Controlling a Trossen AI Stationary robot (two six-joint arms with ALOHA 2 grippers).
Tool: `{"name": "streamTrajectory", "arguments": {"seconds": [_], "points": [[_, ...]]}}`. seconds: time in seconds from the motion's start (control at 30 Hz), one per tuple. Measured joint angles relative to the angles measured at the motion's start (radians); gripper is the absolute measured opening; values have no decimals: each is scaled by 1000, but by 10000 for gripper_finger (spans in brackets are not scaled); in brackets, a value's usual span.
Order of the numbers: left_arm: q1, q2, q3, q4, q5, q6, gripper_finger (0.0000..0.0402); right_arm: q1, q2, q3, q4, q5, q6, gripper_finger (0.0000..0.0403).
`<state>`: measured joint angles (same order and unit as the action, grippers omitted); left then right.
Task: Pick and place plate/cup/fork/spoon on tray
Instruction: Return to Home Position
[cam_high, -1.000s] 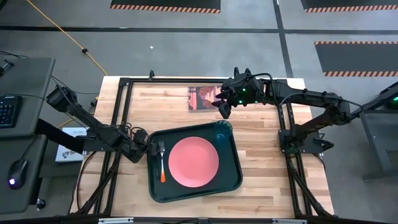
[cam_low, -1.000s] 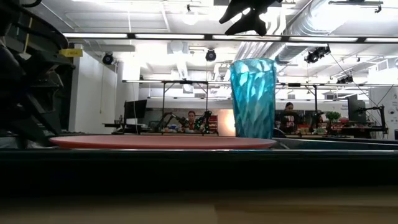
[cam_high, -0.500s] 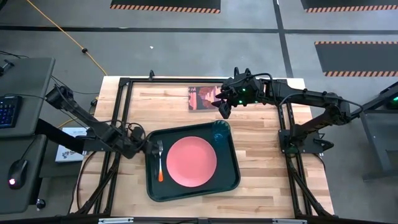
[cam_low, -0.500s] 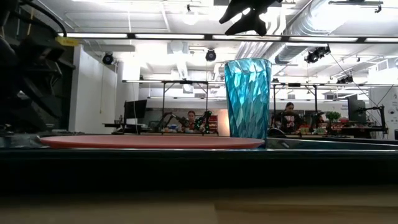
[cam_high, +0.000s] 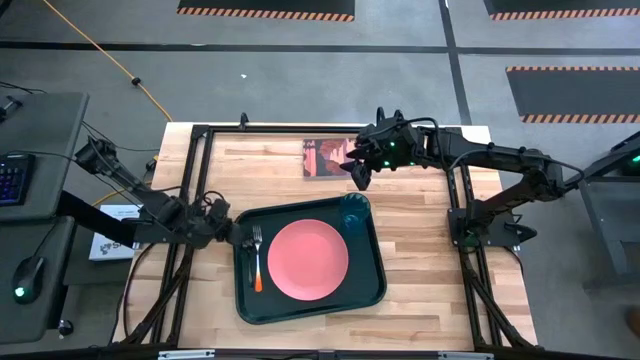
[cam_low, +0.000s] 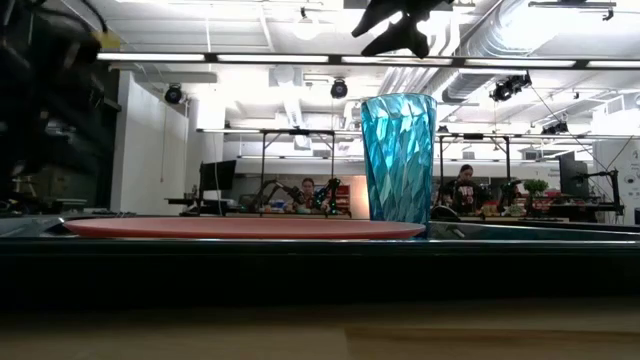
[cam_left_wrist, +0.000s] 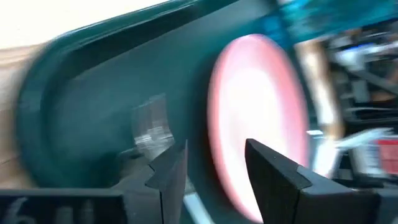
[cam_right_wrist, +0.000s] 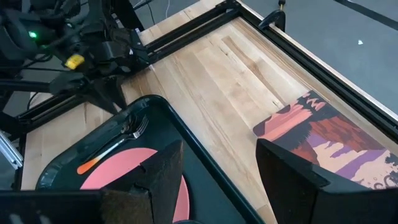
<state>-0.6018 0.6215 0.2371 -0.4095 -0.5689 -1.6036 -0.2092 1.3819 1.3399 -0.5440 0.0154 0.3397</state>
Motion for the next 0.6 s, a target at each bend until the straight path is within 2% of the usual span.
{"name": "streamTrajectory", "arguments": {"seconds": [0.17, 0.27, 0.43, 0.6], "points": [[0, -28, 27, 183, -81, 142, 132, 0, -16, 0, 21, -1, -21, 196], [20, -33, 103, 236, -124, 307, 121, 0, -53, 0, 14, 0, -36, 196], [137, -32, 273, 237, -136, 710, 90, 0, -142, 0, -28, 0, -50, 196], [302, -49, 421, 224, -75, 1124, 28, 0, -206, 0, -108, 10, -23, 190]]}}
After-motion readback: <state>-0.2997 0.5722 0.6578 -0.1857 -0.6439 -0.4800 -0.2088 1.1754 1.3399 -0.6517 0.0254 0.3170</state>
